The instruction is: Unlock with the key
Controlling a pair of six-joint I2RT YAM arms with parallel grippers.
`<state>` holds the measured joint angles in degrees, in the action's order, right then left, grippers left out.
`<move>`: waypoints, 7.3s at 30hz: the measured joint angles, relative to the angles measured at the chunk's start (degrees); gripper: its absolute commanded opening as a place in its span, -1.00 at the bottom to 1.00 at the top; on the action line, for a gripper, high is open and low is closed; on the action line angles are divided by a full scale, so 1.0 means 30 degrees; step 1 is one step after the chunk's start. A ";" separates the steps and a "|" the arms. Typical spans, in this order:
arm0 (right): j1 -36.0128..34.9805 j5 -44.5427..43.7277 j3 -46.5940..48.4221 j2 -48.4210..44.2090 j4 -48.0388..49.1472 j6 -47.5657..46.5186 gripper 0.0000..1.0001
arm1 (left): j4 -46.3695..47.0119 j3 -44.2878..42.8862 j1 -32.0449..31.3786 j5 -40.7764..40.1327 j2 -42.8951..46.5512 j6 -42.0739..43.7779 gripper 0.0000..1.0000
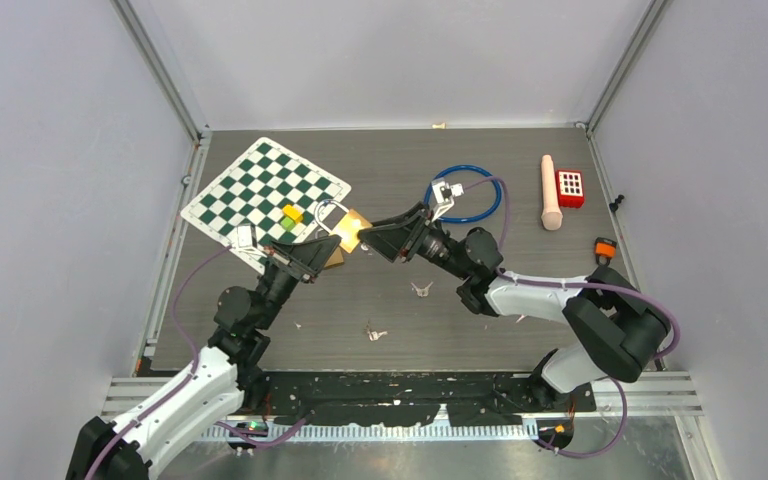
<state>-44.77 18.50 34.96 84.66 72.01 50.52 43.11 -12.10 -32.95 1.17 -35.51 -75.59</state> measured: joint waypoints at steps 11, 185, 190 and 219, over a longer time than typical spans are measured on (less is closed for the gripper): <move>0.0000 -0.0204 0.0036 0.0189 0.0313 0.1056 -0.33 | 0.0430 0.0000 0.0007 0.0087 -0.0415 -0.0517 -1.00; 0.0313 -0.1311 -0.2579 -0.1683 0.1246 0.1078 -0.89 | 0.1909 -0.2907 0.0080 0.4204 -0.5501 -0.0954 0.38; 0.0736 -0.0692 -0.3249 -0.2397 -0.0131 0.0189 -0.89 | -0.2055 -0.3861 0.1071 0.4197 -0.4605 -0.0029 0.28; -0.1428 -0.3060 -0.2943 -0.8058 -1.4345 -1.7566 -0.90 | -2.3329 -1.1715 0.1741 0.2455 -1.1970 0.3847 0.09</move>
<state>-49.06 9.32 26.13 60.49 28.97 -2.17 -26.87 -47.24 -27.73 8.54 -71.42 -64.05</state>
